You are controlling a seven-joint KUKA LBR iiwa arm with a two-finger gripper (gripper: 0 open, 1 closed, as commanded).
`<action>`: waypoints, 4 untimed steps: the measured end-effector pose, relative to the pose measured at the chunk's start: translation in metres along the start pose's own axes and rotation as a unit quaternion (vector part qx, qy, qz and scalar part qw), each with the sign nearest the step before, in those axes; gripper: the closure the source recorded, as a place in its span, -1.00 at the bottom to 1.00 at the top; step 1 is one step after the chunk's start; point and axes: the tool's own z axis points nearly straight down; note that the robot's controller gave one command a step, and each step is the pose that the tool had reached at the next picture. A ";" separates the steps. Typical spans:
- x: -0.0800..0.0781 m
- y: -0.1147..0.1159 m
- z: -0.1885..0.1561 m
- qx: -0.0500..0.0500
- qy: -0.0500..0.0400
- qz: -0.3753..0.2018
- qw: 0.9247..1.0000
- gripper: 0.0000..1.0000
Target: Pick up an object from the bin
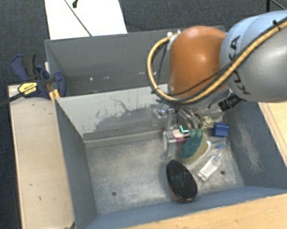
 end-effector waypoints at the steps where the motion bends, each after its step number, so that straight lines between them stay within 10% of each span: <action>1: 0.066 -0.042 0.097 0.001 -0.002 -0.196 0.981 -1.00; 2: 0.062 -0.039 0.116 0.003 -0.002 -0.440 0.898 -1.00; 3: 0.057 -0.036 0.116 0.003 -0.004 -0.630 0.776 -1.00; 4: 0.055 -0.033 0.114 0.003 -0.009 -0.628 0.778 1.00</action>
Offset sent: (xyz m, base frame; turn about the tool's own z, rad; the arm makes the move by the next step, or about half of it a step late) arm -0.0673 -0.0421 -0.0981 -0.3959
